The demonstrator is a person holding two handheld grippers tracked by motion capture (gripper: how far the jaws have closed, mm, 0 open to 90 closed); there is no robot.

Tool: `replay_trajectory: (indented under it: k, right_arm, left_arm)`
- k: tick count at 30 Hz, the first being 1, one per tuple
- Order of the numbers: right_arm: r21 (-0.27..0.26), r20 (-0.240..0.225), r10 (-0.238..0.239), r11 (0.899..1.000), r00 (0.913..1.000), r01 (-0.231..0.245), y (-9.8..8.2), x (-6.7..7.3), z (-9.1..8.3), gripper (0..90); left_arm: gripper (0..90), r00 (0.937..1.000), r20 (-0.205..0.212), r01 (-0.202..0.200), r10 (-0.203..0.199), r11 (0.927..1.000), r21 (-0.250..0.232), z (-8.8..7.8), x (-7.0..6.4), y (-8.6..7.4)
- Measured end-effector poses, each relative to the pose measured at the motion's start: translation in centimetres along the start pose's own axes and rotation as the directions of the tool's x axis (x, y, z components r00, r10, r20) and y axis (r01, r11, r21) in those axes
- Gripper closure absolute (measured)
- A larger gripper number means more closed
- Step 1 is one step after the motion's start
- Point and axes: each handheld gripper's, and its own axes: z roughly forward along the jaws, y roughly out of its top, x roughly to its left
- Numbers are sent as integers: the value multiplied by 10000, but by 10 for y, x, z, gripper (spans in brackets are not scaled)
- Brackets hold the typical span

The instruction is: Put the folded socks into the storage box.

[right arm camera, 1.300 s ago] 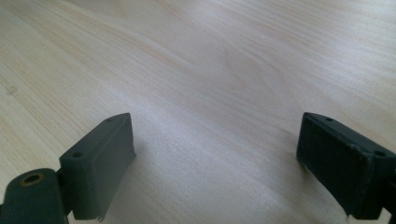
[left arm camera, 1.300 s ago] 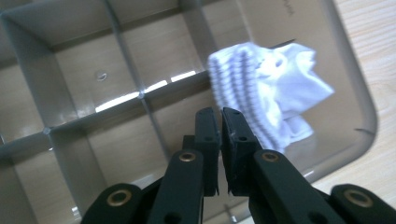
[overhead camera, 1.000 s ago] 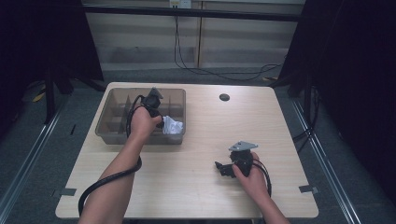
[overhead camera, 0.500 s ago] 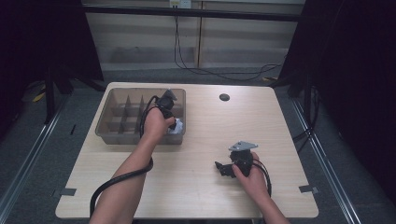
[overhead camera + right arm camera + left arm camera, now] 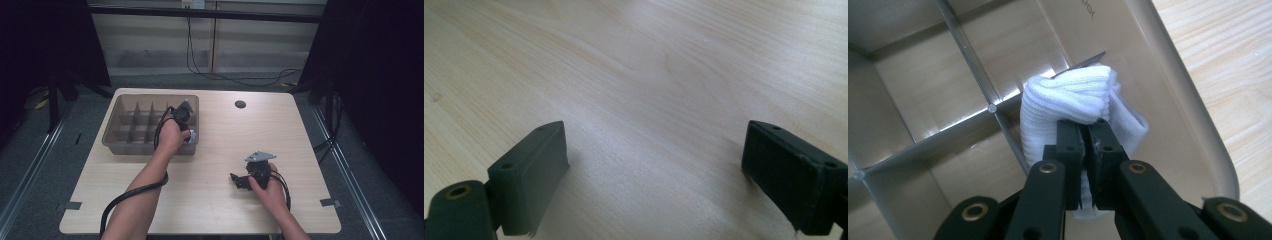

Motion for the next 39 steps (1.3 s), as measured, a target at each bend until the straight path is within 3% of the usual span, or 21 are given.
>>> replay_trajectory:
  k: [6,20,22,29,39]
  right_arm:
    - [2,-13,2,10000,10000,-2,0,0,0,107]
    - [4,21,40,10000,10000,-40,0,0,0,108]
    - [-12,34,22,10000,10000,-22,0,0,0,107]
    - [5,37,50,10000,10000,-50,0,1,0,107]
    - [-24,43,0,10000,10000,0,-1,1,0,108]
  left_arm:
    - [723,9999,-130,109,-112,9997,-204,-13,3,-2]
    - [575,9995,-145,269,-277,9982,-535,-42,16,-9]
    - [540,9997,-208,76,-89,9982,-599,-45,16,-9]
    - [423,9992,258,337,-320,9972,-665,-49,13,-11]
    - [381,9987,501,-70,115,9958,-909,-60,4,-18]
